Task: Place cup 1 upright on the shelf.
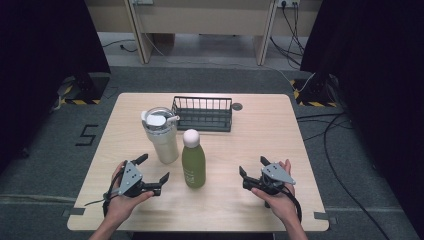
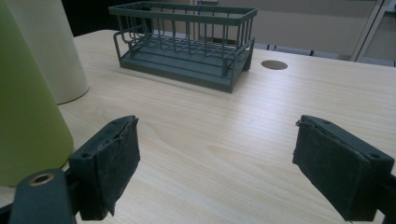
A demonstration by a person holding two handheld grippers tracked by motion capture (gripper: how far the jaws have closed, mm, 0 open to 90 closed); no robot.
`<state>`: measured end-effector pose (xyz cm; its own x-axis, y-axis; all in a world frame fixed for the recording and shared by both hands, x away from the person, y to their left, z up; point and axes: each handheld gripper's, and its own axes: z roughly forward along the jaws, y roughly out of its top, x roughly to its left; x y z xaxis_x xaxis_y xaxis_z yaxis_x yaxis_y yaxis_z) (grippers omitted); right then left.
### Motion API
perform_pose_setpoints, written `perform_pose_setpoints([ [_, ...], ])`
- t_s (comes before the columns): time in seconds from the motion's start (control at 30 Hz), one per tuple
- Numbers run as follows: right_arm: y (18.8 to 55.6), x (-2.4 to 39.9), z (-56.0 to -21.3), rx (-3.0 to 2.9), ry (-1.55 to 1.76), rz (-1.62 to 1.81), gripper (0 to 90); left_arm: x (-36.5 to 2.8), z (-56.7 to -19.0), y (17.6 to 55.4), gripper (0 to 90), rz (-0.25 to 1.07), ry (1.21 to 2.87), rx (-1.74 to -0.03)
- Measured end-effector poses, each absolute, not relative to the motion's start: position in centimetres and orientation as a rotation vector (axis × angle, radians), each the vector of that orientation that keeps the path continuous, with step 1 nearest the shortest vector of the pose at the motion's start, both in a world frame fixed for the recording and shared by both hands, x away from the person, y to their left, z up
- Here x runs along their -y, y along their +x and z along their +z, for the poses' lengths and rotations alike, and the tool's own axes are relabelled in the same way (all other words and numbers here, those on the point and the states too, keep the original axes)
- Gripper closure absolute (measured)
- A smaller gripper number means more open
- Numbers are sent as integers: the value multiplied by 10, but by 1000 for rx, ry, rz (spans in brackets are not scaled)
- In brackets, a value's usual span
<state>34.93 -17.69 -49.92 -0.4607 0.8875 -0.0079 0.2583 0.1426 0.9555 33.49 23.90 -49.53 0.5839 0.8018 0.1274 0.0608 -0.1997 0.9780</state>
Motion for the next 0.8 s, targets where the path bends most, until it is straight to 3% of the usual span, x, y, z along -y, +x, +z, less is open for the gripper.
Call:
perform_pose_setpoints([
  [0.8,350,178,-497,-1801,1097,1335,146,-251,-498,395,35,814,1657,-830],
])
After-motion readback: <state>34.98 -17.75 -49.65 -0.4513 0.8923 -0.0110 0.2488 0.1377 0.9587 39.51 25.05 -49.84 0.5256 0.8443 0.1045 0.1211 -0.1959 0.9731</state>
